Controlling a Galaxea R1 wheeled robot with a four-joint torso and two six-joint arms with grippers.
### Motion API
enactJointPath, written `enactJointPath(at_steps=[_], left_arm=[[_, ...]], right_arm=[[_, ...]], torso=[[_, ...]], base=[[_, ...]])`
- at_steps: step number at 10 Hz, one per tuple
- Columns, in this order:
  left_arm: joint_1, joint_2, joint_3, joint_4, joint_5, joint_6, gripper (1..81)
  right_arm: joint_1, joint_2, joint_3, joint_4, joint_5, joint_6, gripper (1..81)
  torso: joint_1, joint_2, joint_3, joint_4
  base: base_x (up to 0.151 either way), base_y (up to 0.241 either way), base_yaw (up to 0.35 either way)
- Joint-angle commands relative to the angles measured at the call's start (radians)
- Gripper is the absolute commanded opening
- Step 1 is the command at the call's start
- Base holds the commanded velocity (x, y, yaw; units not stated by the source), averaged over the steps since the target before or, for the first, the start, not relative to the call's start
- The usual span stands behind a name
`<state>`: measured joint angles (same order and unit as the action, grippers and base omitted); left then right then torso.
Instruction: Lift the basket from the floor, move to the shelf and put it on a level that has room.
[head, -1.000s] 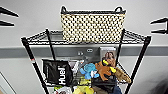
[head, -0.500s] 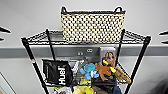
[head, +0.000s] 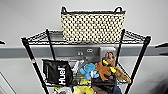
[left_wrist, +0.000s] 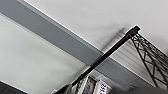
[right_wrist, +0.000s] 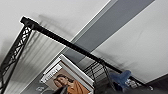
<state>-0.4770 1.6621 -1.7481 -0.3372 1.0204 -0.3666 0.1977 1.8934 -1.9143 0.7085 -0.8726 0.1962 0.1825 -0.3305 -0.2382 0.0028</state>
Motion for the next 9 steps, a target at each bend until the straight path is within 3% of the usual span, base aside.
enactJointPath(at_steps=[1,7,9], left_arm=[[0.041,-0.001,0.065,-0.013,-0.011,0.031,81.1],[0.384,-0.030,0.176,-0.011,-0.230,0.046,81.1],[0.528,-0.011,0.190,-0.013,-0.307,0.069,81.1]], right_arm=[[0.018,-0.009,0.040,-0.020,-0.011,0.000,81.1],[-0.286,-0.008,0.038,-0.012,0.085,-0.017,81.1],[-0.399,0.009,0.028,-0.012,0.109,-0.058,81.1]], torso=[[0.000,0.000,0.000,0.000],[0.000,0.000,0.000,0.000],[0.000,0.000,0.000,0.000]], base=[[0.000,0.000,0.000],[0.000,0.000,0.000],[0.000,0.000,0.000]])
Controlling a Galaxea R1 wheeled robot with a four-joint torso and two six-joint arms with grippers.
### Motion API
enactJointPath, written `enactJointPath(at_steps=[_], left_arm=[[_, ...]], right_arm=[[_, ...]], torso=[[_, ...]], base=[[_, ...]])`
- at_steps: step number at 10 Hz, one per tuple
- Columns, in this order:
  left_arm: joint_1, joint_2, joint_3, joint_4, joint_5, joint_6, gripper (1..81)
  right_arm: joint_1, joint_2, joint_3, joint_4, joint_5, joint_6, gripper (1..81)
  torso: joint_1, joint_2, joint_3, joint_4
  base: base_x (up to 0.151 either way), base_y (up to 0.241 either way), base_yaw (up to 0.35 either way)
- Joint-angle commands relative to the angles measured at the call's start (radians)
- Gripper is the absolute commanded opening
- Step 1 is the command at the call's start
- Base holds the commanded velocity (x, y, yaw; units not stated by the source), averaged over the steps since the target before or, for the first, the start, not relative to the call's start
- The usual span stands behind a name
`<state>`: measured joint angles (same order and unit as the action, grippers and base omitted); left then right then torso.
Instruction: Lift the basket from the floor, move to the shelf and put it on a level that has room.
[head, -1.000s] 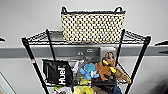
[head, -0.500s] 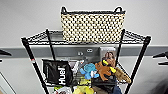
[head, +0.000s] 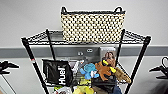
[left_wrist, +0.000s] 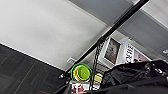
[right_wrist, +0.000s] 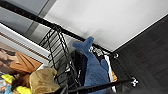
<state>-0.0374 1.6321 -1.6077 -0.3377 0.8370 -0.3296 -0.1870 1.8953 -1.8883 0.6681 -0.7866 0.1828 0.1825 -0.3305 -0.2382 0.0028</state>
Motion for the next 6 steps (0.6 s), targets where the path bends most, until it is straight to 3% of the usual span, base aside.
enactJointPath(at_steps=[1,6], left_arm=[[0.150,0.029,0.054,-0.012,-0.154,0.041,81.1],[0.415,0.103,0.078,-0.007,-0.323,0.066,81.1]], right_arm=[[-0.065,0.015,-0.001,0.028,0.053,-0.058,81.1],[-0.304,0.115,-0.006,0.028,0.182,-0.128,81.1]], torso=[[0.000,0.000,0.000,0.000],[0.000,0.000,0.000,0.000]], base=[[0.000,0.000,0.000],[0.000,0.000,0.000]])
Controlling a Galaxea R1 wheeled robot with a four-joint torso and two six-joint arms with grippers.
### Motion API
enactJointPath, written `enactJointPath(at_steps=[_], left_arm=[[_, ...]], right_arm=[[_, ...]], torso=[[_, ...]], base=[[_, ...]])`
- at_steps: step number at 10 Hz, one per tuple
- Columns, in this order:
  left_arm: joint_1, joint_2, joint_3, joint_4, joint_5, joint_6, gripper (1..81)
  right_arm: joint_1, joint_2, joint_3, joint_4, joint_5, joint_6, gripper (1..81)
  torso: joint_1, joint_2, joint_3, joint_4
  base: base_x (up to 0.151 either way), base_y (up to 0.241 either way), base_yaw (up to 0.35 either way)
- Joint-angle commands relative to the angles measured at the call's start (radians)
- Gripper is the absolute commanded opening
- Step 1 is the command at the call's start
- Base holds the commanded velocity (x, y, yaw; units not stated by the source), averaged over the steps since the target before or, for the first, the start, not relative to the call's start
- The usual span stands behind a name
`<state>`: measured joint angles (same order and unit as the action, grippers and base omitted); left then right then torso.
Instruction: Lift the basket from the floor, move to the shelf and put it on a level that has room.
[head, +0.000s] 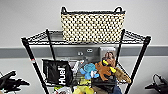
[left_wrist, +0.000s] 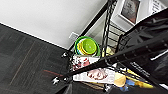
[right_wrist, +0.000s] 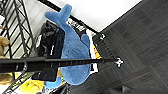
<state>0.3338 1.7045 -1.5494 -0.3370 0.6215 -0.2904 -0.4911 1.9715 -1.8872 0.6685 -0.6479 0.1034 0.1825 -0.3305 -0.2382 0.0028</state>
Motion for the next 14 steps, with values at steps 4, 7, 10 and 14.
enactJointPath(at_steps=[4,7,10,14], left_arm=[[0.242,0.115,0.038,-0.007,-0.238,0.083,81.1],[0.388,0.201,0.032,-0.004,-0.301,0.128,81.1],[0.526,0.325,-0.033,-0.004,-0.347,0.181,81.1],[0.659,0.491,-0.185,-0.004,-0.368,0.243,81.1]], right_arm=[[-0.140,0.143,-0.050,0.028,0.096,-0.129,81.1],[-0.254,0.216,-0.087,0.028,0.141,-0.188,81.1],[-0.355,0.299,-0.151,0.028,0.185,-0.232,81.1],[-0.484,0.414,-0.237,0.029,0.254,-0.298,81.1]], torso=[[0.000,0.000,0.068,0.000],[-0.002,-0.001,0.061,0.000],[-0.002,-0.001,0.059,0.000],[-0.002,-0.002,0.059,0.000]], base=[[0.000,0.000,0.000],[0.000,0.000,0.000],[0.000,0.000,0.000],[0.000,0.000,0.000]])
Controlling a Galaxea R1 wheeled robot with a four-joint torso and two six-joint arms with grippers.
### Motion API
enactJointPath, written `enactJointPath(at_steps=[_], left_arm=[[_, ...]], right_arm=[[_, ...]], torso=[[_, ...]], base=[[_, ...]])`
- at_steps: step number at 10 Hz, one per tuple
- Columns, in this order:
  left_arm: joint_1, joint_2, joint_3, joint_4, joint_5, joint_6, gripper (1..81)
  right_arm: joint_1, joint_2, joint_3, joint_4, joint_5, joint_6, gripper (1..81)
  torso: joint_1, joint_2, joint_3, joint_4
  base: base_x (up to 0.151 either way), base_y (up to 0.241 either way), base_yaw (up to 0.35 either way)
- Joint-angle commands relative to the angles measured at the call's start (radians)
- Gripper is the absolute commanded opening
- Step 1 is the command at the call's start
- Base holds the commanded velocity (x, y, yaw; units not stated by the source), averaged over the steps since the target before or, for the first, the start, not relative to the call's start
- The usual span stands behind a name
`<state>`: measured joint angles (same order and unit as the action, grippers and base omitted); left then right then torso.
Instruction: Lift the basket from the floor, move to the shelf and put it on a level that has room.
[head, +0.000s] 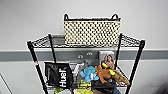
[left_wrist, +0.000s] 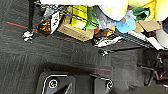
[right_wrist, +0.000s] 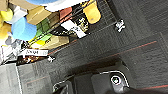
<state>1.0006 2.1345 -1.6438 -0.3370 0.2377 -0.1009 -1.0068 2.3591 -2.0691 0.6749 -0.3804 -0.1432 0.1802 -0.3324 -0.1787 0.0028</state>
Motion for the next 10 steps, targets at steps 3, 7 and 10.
enactJointPath(at_steps=[3,7,10], left_arm=[[0.054,0.145,-0.184,-0.004,-0.004,0.082,81.1],[0.106,0.205,-0.244,-0.004,-0.041,0.101,81.1],[0.151,0.260,-0.298,0.024,-0.052,0.105,81.1]], right_arm=[[-0.031,0.085,-0.107,0.022,0.020,-0.079,81.1],[-0.112,0.131,-0.141,0.022,0.089,-0.125,81.1],[-0.161,0.219,-0.244,0.014,0.101,-0.159,81.1]], torso=[[0.000,0.000,0.000,0.000],[0.000,-0.001,0.000,0.000],[0.000,-0.001,0.001,0.000]], base=[[0.000,0.000,0.000],[0.000,0.000,0.000],[0.000,0.000,0.000]])
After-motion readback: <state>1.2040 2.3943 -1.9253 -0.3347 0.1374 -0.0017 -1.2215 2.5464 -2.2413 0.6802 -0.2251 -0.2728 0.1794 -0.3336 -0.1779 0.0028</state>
